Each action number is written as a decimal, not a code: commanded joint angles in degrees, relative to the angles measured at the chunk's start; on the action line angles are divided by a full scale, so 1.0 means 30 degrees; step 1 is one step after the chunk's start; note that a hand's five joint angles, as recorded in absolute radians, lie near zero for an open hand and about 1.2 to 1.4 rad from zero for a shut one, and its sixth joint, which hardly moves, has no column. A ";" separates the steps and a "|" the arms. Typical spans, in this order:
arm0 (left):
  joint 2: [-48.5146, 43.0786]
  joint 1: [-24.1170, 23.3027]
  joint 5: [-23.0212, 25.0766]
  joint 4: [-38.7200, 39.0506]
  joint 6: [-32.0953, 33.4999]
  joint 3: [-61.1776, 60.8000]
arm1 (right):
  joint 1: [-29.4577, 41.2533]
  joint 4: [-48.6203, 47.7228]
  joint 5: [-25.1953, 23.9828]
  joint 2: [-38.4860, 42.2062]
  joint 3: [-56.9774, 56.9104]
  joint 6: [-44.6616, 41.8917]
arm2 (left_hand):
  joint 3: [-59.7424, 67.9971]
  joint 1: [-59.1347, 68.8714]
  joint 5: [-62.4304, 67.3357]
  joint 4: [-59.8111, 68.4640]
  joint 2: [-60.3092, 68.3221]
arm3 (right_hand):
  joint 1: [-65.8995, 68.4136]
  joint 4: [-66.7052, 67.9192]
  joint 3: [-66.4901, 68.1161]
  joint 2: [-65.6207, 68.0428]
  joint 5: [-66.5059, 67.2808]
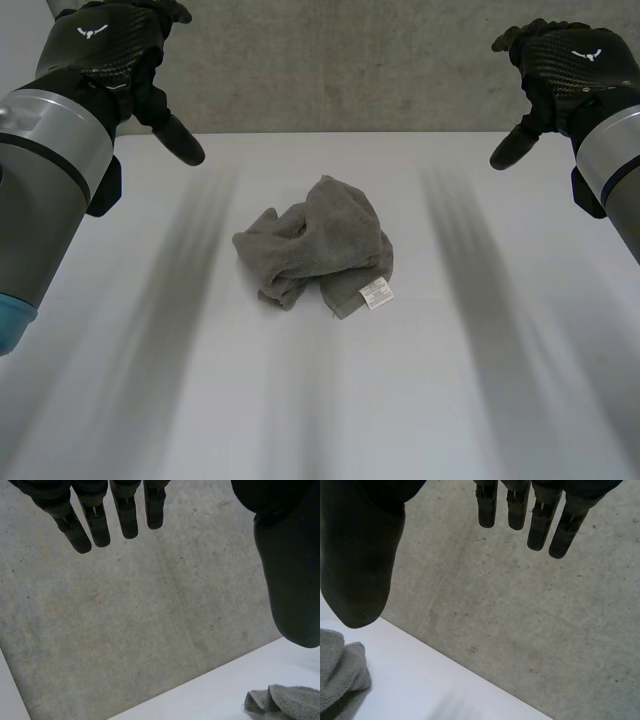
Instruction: Fold the towel.
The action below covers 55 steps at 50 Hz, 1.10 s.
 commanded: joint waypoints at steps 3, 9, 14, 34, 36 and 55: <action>-0.0405 0.0061 0.0085 -0.0153 0.0056 -0.0037 | -0.0008 -0.0001 0.0313 0.0015 -0.0096 -0.0028 | -0.1211 -0.1577 -0.3998 -0.1487 -0.1426 | -0.1211 -0.1518 -0.1338 -0.1486 -0.1062; -0.0903 0.0120 0.0261 -0.0094 0.0144 -0.0037 | 0.0021 -0.0031 -0.0038 0.0044 -0.0096 -0.0145 | -0.1211 -0.1577 -0.3998 -0.1487 -0.1426 | -0.1211 -0.1518 -0.1338 -0.1486 -0.1062; -0.1870 0.0120 0.0261 0.0111 0.0144 -0.0037 | 0.0079 -0.0089 -0.2813 0.1853 -0.1000 -0.1314 | -0.1099 -0.1465 -0.3886 -0.1375 -0.1314 | -0.1211 -0.1518 -0.1338 -0.1486 -0.1062; -1.0421 0.0062 0.2632 0.0286 -0.0031 0.0696 | 0.3127 -0.0177 -0.5722 1.3579 -0.9529 -0.3573 | -0.1155 -0.1521 -0.3942 -0.1431 -0.1370 | -0.1211 -0.1518 -0.1338 -0.1486 -0.1062; -1.0688 0.0061 0.2868 0.0345 -0.0032 0.0579 | 0.3303 -0.0177 -0.5663 1.4488 -0.9939 -0.3749 | -0.1043 -0.1409 -0.3830 -0.1319 -0.1258 | -0.1211 -0.1518 -0.1338 -0.1486 -0.1062; -0.6763 0.0149 0.3073 0.0755 -0.2346 -0.0740 | 0.3566 -0.0822 -0.4023 1.1177 -0.6980 -0.3719 | 2.1826 2.1460 1.9039 2.1550 2.1611 | 2.2122 2.1816 2.1996 2.1848 2.2271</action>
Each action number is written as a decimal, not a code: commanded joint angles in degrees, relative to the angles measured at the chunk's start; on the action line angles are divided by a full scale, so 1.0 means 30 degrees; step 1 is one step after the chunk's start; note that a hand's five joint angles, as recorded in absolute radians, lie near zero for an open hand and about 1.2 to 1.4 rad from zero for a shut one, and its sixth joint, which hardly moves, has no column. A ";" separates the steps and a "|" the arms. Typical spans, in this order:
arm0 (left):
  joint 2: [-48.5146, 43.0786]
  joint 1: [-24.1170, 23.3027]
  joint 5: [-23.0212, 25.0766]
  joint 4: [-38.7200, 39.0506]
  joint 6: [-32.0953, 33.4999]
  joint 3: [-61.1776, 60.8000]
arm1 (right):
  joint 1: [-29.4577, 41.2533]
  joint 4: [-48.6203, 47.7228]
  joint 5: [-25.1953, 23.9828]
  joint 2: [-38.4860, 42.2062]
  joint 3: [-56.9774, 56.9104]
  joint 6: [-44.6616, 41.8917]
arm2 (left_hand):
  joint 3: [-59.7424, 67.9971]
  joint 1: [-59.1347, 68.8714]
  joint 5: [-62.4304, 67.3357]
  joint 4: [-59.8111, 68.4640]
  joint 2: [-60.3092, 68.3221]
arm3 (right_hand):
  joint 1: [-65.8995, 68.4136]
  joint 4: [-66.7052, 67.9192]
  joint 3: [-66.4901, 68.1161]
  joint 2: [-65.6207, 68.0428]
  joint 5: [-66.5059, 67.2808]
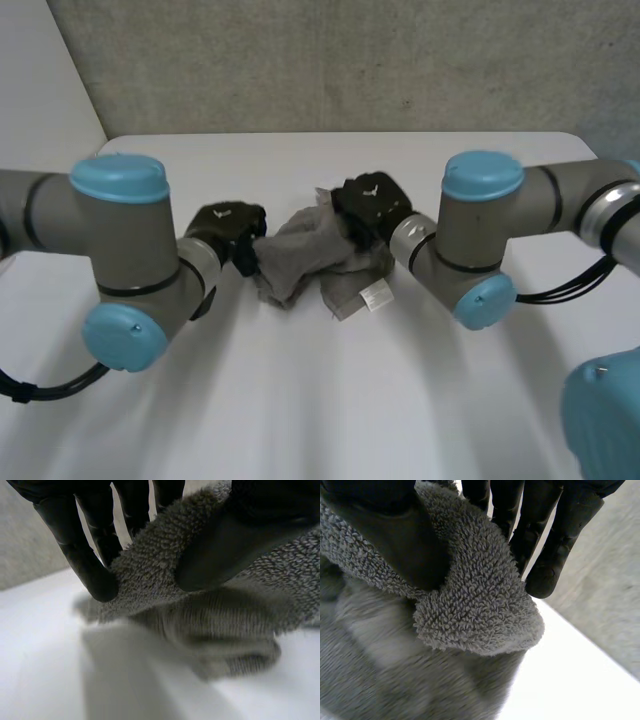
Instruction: Fold the towel.
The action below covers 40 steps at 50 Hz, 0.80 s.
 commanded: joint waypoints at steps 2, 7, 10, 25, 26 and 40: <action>0.3121 0.0045 0.0106 0.0316 -0.1805 -0.1259 | -0.0135 0.0080 0.0726 -0.6011 0.4902 -0.0128 | -0.2462 -0.0727 -0.4889 -0.2158 -0.1717 | 0.2884 0.1242 0.2110 0.2531 0.2283; 0.5838 -0.0247 0.0164 0.0521 -0.1981 -0.3713 | -0.0193 0.1102 0.0639 -0.9761 0.8477 -0.0216 | -0.2462 -0.0727 -0.4889 -0.2158 -0.1717 | 0.2884 0.1242 0.2110 0.2531 0.2283; 0.7186 -0.0393 0.0193 0.0521 -0.1865 -0.5120 | -0.0252 0.2301 0.0550 -1.1581 1.0414 -0.0565 | -0.2462 -0.0727 -0.4889 -0.2158 -0.1717 | 0.2884 0.1242 0.2110 0.2531 0.2283; 0.9831 -0.0541 0.0135 0.3587 0.1146 -0.4667 | -0.0575 -0.3171 0.0169 -1.4724 1.3469 -0.3703 | -0.2462 -0.0727 -0.4889 -0.2158 -0.1717 | 0.2884 0.1242 0.2110 0.2531 0.2283; 0.9772 -0.0541 0.0106 0.4641 0.2024 -0.3730 | -0.0633 -0.5839 0.0372 -1.4724 1.3440 -0.3500 | -0.2462 -0.0727 -0.4889 -0.2158 -0.1717 | 0.2884 0.1242 0.2110 0.2531 0.2283; 1.0299 -0.1244 -0.1066 0.6088 0.4728 -0.1640 | -0.0282 -0.6705 0.1344 -1.5660 1.4782 -0.2794 | -0.2462 -0.0727 -0.4889 -0.2158 -0.1717 | 0.2884 0.1242 0.2110 0.2531 0.2283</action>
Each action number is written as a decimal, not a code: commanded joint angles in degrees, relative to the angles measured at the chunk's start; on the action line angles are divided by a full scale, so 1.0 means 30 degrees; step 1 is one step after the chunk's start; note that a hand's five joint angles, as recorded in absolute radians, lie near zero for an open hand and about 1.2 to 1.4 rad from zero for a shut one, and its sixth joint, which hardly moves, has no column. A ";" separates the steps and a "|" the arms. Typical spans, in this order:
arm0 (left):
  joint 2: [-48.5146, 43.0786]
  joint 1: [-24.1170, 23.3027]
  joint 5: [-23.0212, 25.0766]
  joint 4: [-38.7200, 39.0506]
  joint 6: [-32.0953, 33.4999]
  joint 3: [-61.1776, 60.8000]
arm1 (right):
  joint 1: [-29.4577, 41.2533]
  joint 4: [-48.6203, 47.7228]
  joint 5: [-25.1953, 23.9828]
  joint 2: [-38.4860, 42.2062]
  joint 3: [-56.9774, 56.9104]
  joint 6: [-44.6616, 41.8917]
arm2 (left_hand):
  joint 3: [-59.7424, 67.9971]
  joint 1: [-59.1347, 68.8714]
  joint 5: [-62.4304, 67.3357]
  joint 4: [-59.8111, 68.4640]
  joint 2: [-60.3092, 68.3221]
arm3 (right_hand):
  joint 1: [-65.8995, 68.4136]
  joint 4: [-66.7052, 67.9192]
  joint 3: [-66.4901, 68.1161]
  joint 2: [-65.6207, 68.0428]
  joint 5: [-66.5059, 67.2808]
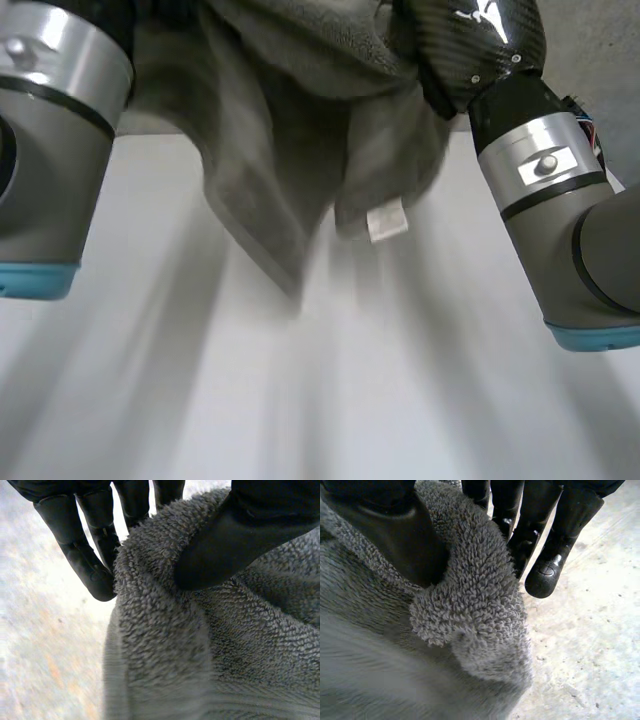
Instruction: Fold the towel.
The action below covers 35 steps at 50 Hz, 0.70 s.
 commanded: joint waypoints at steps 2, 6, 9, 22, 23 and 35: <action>0.1547 -0.0468 -0.0266 -0.1748 0.0248 -0.4308 | 0.0057 0.7175 -0.0372 -0.0741 0.1716 -0.0019 | -0.2785 -0.0728 -0.4963 -0.2161 -0.1720 | 0.2134 0.0816 0.1216 0.2099 0.1772; 0.2079 -0.0469 -0.0265 -0.1604 0.0248 -0.7693 | -0.0266 0.9946 -0.1106 -0.0771 0.3011 -0.0312 | -0.2785 -0.0728 -0.4963 -0.2161 -0.1720 | -0.0337 -0.1656 -0.1256 -0.0372 -0.0700; 0.2255 -0.0469 -0.0235 -0.1135 0.0277 -1.0799 | -0.0295 1.2026 -0.1956 -0.0858 0.4534 -0.1337 | -0.2785 -0.0728 -0.4963 -0.2161 -0.1720 | -0.5720 -0.7038 -0.6639 -0.5755 -0.6082; 0.2694 -0.0674 0.0526 -0.0989 0.0307 -1.5955 | -0.2082 1.8969 -0.2923 -0.2441 0.3216 -0.5146 | -0.2785 -0.0728 -0.4963 -0.2161 -0.1720 | -1.7495 -1.8813 -1.8413 -1.7530 -1.7857; 0.2868 -0.0703 0.0584 -0.1018 0.0307 -1.6042 | -0.2169 1.8824 -0.2923 -0.2470 0.2346 -0.4189 | -0.2785 -0.0728 -0.4963 -0.2161 -0.1720 | -1.7772 -1.9091 -1.8691 -1.7807 -1.8135; 0.3104 -0.0732 0.0585 -0.0989 0.0307 -1.6394 | -0.2024 1.8910 -0.2807 0.2412 -0.3368 0.0157 | -0.2785 -0.0728 -0.4963 -0.2161 -0.1720 | -1.7440 -1.8759 -1.8359 -1.7475 -1.7803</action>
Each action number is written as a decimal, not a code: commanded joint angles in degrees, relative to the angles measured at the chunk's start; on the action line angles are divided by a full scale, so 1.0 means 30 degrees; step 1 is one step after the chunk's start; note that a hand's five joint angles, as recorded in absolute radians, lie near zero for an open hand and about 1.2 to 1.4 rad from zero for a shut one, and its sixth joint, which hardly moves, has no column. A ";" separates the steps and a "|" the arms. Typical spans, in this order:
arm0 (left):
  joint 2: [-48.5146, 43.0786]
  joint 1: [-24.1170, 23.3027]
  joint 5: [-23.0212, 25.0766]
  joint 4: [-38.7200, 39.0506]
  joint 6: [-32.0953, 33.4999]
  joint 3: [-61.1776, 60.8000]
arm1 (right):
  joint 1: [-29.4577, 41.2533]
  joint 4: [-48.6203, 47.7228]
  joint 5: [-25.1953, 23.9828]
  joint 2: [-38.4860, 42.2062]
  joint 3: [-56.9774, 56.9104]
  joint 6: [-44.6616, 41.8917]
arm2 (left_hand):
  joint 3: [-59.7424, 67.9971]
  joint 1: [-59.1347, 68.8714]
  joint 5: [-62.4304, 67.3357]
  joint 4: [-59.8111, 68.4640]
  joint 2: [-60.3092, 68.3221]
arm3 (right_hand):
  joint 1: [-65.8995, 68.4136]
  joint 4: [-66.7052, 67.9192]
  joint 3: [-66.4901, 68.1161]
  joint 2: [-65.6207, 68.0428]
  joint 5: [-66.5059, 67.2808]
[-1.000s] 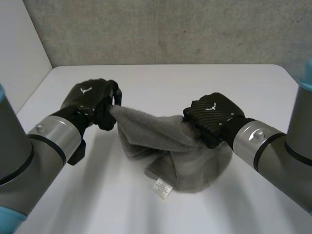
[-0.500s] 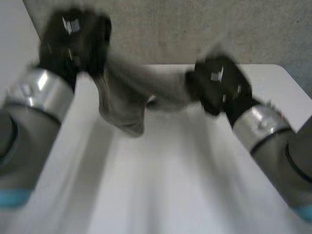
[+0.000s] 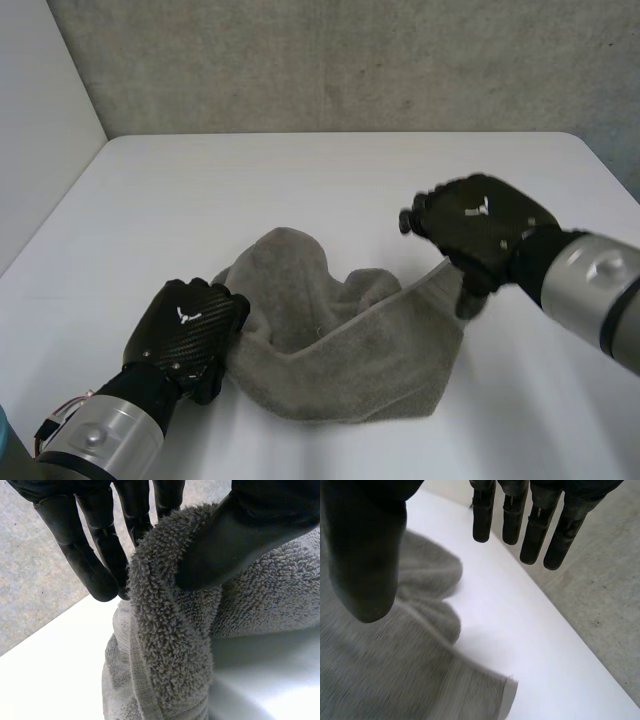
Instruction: Fold the towel.
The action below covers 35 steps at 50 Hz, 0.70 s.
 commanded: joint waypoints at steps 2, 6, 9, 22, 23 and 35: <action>0.0026 0.0003 -0.0056 -0.0001 0.0000 -0.0031 | 0.0294 0.0110 0.0371 0.5131 -0.3683 0.1243 | -0.2840 -0.0788 -0.4965 -0.2161 -0.1821 | -0.0679 -0.0344 -0.0659 -0.0845 0.0322; 0.0056 0.0003 -0.0056 -0.0001 0.0000 -0.0031 | 0.0265 0.0432 0.0460 0.8354 -0.5557 0.1185 | -0.2840 -0.0788 -0.4965 -0.2161 -0.1821 | -0.0117 0.0217 -0.0097 -0.0283 0.0883; 0.0114 0.0003 -0.0056 -0.0001 0.0000 -0.0207 | 0.0265 0.0462 0.0607 0.9332 -0.6179 0.1038 | -0.2840 -0.0788 -0.4965 -0.2161 -0.1821 | -0.0060 0.0275 -0.0040 -0.0226 0.0941; 0.0202 0.0325 -0.0056 0.0058 0.0000 -0.0763 | 0.0060 0.0374 0.4298 1.3490 -0.8903 -0.2826 | -0.2840 -0.0788 -0.4965 -0.2161 -0.1821 | -0.0004 0.0331 0.0016 -0.0170 0.0997; 0.0202 0.0383 -0.0056 0.0087 0.0000 -0.0792 | 0.0060 0.0374 0.4299 1.3492 -0.8904 -0.2829 | -0.2840 -0.0788 -0.4965 -0.2161 -0.1821 | -0.0004 0.0331 0.0016 -0.0170 0.0997; -0.0090 0.0501 -0.0056 0.0175 0.0000 -0.0471 | 0.0031 0.0521 0.4328 1.3609 -0.8933 -0.3414 | -0.2840 -0.0788 -0.4965 -0.2161 -0.1821 | 1.4761 1.5096 1.4781 1.4595 1.5762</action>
